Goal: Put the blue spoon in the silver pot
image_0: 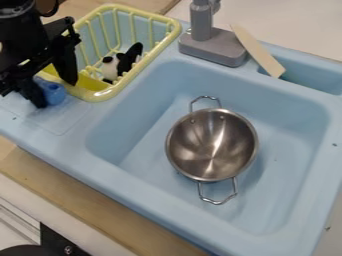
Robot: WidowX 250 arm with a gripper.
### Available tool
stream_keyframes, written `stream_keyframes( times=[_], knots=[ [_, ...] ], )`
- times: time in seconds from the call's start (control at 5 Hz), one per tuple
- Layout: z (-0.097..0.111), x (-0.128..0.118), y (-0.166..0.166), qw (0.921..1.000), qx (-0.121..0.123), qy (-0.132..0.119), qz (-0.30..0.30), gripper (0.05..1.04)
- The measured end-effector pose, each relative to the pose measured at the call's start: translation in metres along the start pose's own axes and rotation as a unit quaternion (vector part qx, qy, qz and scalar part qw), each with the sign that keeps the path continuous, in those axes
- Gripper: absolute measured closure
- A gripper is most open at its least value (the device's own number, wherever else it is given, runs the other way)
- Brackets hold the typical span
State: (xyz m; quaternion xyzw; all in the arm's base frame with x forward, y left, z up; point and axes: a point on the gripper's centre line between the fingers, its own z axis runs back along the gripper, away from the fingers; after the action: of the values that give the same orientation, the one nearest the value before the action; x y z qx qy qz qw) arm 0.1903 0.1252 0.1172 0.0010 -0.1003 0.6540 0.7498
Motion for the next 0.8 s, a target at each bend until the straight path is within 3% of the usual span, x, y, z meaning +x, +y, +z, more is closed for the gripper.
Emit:
stream_keyframes(
  times=[0.2,0.6,0.8],
  knots=[
    [0.0,-0.001,0.0,1.0,-0.001,-0.001,-0.002,0.682],
    [0.004,-0.018,-0.007,0.9976,0.004,0.014,-0.067,0.731],
    [0.011,-0.045,-0.018,0.9907,-0.007,0.032,-0.132,0.731]
  ],
)
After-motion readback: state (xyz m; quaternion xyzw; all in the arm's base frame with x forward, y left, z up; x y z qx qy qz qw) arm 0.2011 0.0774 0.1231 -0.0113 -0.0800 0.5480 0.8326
